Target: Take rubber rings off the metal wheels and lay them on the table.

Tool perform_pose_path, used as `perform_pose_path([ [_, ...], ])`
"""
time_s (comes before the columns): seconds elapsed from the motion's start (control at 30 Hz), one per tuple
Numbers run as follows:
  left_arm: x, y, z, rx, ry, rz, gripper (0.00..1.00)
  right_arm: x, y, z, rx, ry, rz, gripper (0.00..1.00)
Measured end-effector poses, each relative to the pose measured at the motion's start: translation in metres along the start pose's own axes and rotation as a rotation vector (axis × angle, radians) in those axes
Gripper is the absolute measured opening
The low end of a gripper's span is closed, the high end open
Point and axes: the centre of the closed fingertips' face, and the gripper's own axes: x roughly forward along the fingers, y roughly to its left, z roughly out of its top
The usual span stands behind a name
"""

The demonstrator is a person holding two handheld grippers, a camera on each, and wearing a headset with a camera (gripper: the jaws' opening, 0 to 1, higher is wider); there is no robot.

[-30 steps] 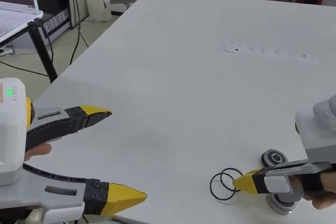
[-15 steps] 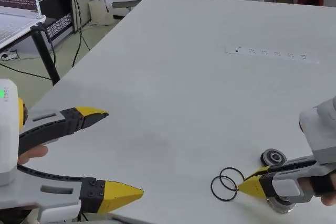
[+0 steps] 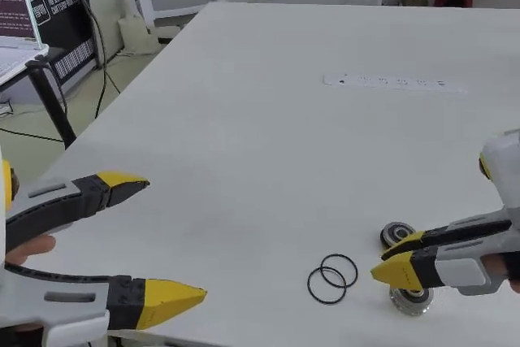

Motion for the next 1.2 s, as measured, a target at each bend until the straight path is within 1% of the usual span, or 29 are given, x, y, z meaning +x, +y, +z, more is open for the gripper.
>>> perform_pose_path([
  [0.03,0.000,-0.001,0.003,-0.010,-0.008,0.002,0.83,-0.003,0.000,0.001,-0.015,-0.010,-0.001,0.22],
  [0.13,0.001,-0.006,0.008,-0.011,-0.012,0.008,0.83,-0.011,-0.001,0.003,-0.035,-0.026,-0.005,0.23],
  [0.23,0.003,-0.010,0.012,-0.003,-0.004,0.015,0.83,-0.022,-0.003,0.007,-0.051,-0.063,-0.014,0.24],
  [0.37,0.006,-0.016,0.017,-0.004,0.000,0.029,0.83,-0.036,-0.008,0.008,-0.080,-0.086,-0.019,0.26],
  [0.53,0.010,-0.025,0.020,-0.002,0.016,0.028,0.84,-0.052,-0.017,0.008,-0.122,-0.112,-0.032,0.28],
  [0.7,0.019,-0.033,0.030,0.006,0.028,0.028,0.83,-0.063,-0.029,0.003,-0.122,-0.126,-0.048,0.29],
  [0.83,0.027,-0.040,0.040,0.016,0.034,0.020,0.83,-0.070,-0.042,-0.005,-0.114,-0.129,-0.060,0.29],
  [0.9,0.032,-0.046,0.047,0.021,0.034,0.006,0.83,-0.073,-0.049,-0.010,-0.114,-0.127,-0.072,0.29],
  [0.93,0.033,-0.047,0.048,0.022,0.034,0.004,0.83,-0.075,-0.052,-0.013,-0.111,-0.128,-0.075,0.29],
  [1.1,0.047,-0.054,0.065,0.048,0.037,-0.013,0.83,-0.084,-0.063,-0.023,-0.092,-0.139,-0.079,0.29],
  [1.2,0.055,-0.056,0.073,0.069,0.043,-0.025,0.82,-0.087,-0.070,-0.028,-0.071,-0.149,-0.081,0.29],
])
